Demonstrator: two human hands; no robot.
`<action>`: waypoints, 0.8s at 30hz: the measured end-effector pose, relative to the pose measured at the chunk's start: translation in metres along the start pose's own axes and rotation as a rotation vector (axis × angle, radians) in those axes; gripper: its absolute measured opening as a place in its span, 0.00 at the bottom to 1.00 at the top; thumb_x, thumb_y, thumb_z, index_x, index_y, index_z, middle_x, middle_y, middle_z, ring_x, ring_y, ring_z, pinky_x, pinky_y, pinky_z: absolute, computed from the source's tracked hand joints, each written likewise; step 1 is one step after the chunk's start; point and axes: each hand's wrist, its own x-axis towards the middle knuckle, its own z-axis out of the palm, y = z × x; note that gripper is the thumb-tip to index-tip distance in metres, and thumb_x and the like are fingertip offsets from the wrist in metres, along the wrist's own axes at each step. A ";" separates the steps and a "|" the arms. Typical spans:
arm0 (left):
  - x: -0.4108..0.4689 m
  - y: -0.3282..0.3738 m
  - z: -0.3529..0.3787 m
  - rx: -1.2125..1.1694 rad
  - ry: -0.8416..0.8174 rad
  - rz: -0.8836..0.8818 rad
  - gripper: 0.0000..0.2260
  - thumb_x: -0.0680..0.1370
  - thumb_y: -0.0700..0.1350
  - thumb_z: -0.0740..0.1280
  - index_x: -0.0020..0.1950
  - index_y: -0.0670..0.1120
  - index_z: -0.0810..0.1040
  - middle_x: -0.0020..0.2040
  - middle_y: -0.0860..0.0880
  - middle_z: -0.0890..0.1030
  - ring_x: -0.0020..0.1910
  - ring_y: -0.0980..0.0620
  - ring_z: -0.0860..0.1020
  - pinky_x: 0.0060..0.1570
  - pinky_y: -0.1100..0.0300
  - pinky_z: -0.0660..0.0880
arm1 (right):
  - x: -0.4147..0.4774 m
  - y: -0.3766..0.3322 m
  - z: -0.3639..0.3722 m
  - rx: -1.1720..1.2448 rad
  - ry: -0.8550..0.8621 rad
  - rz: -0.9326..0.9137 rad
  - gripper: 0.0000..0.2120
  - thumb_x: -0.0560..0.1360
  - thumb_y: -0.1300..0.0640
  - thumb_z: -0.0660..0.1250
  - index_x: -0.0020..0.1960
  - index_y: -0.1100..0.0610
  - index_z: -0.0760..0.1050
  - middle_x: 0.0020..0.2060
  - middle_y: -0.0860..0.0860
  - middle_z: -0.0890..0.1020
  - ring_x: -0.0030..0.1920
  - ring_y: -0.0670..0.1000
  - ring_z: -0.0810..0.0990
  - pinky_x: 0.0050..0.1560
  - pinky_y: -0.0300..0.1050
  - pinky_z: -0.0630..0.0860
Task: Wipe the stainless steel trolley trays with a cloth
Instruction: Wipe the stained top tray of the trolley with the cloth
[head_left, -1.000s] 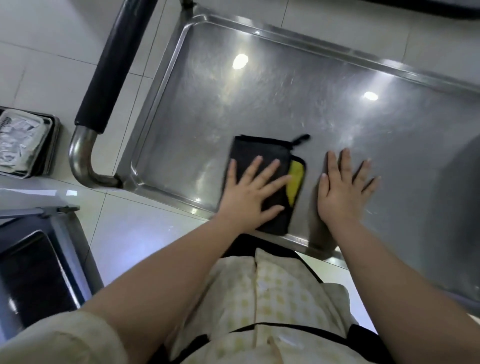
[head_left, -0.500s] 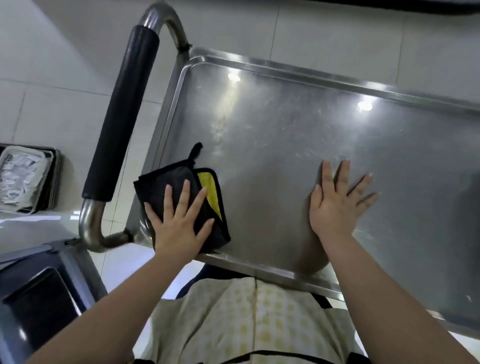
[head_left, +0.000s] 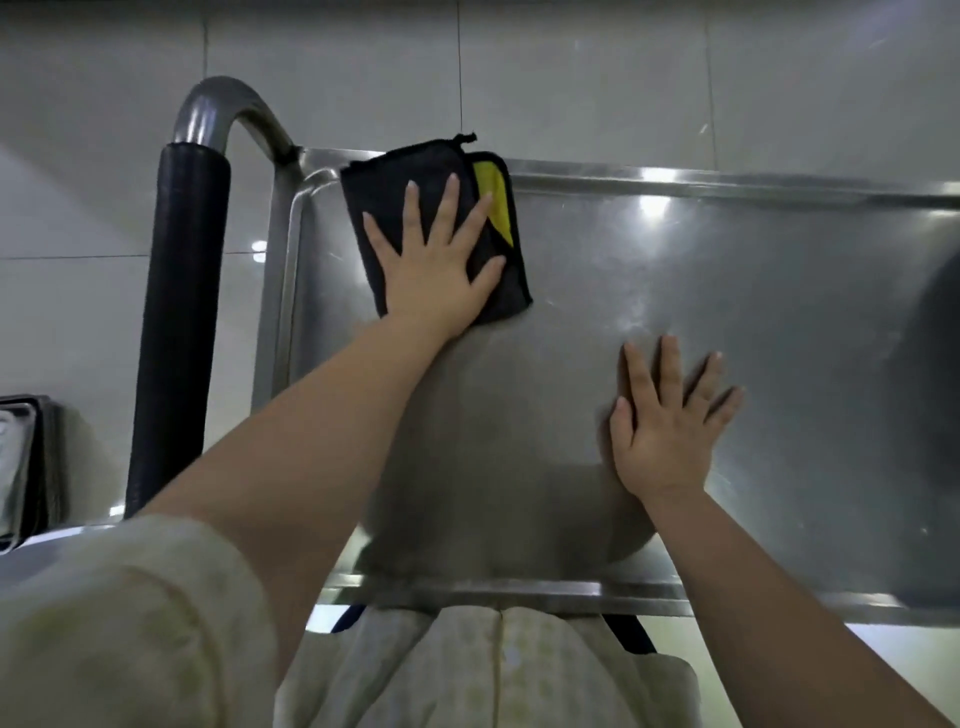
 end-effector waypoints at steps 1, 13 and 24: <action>-0.010 0.011 0.004 0.000 0.006 0.048 0.30 0.77 0.68 0.47 0.78 0.63 0.47 0.80 0.54 0.47 0.78 0.41 0.42 0.68 0.27 0.39 | 0.000 0.000 0.000 -0.005 -0.006 0.002 0.29 0.79 0.43 0.46 0.79 0.41 0.44 0.80 0.50 0.48 0.76 0.67 0.40 0.71 0.68 0.32; -0.235 0.063 0.058 0.060 -0.061 0.498 0.34 0.75 0.67 0.58 0.79 0.60 0.54 0.80 0.52 0.52 0.78 0.40 0.50 0.66 0.24 0.45 | -0.001 0.003 -0.010 0.128 -0.017 -0.062 0.27 0.79 0.45 0.48 0.78 0.42 0.51 0.79 0.49 0.50 0.76 0.67 0.40 0.70 0.68 0.31; -0.007 0.137 0.021 0.065 -0.021 0.260 0.30 0.76 0.69 0.46 0.77 0.66 0.46 0.80 0.56 0.46 0.78 0.43 0.42 0.67 0.26 0.39 | -0.016 0.090 -0.007 0.075 0.074 -0.177 0.26 0.81 0.46 0.51 0.78 0.51 0.59 0.77 0.53 0.60 0.77 0.63 0.54 0.74 0.67 0.51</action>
